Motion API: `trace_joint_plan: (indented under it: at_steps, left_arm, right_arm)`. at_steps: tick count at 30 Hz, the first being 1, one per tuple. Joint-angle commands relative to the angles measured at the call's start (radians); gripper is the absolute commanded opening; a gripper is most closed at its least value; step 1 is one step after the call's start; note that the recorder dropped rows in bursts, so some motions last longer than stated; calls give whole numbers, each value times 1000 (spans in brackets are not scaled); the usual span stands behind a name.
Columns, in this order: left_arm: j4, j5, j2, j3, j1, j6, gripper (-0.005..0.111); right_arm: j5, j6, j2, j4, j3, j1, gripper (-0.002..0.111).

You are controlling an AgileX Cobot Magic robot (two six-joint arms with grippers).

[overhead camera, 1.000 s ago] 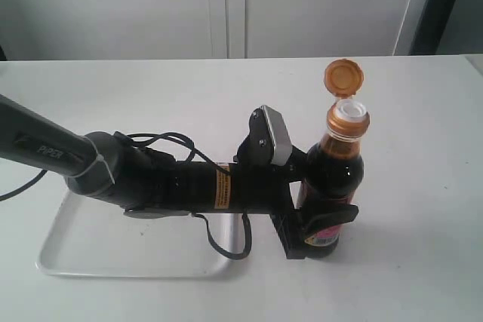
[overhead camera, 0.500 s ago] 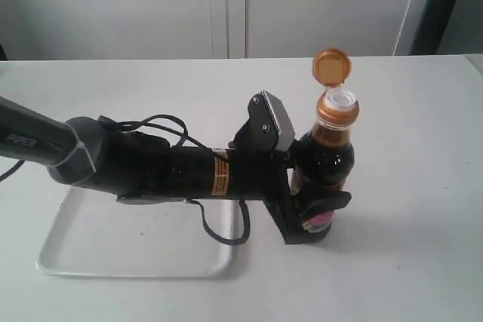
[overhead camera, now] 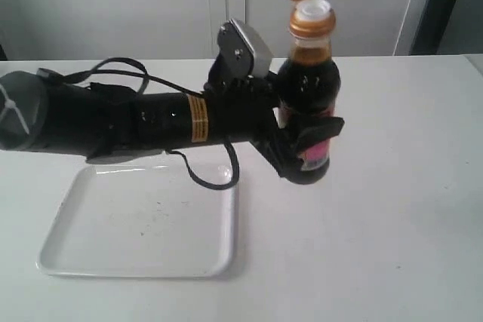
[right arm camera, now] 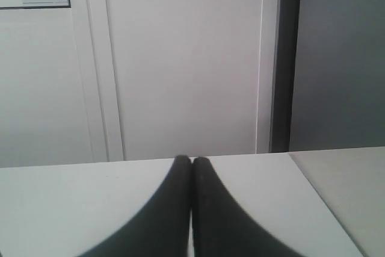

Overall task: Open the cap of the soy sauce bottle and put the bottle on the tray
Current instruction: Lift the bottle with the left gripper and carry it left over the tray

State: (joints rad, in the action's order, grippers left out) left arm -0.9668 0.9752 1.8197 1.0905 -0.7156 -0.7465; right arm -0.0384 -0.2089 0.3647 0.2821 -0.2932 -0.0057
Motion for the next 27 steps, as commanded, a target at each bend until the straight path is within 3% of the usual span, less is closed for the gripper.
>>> trace_joint_plan:
  at_steps: [1, 12, 20, 27]
  left_arm:
    - [48, 62, -52, 16, 67, -42, 0]
    - [-103, 43, -52, 12, 192, -168, 0]
    - [-99, 57, -126, -91, 289, -111, 0]
    - [-97, 72, -201, -205, 299, -47, 0]
  right_arm:
    - [-11, 7, -2, 1, 4, -3, 0]
    - [-11, 7, -2, 1, 4, -3, 0]
    - [-11, 7, -2, 1, 4, -3, 0]
    - [-11, 7, -2, 1, 4, -3, 0]
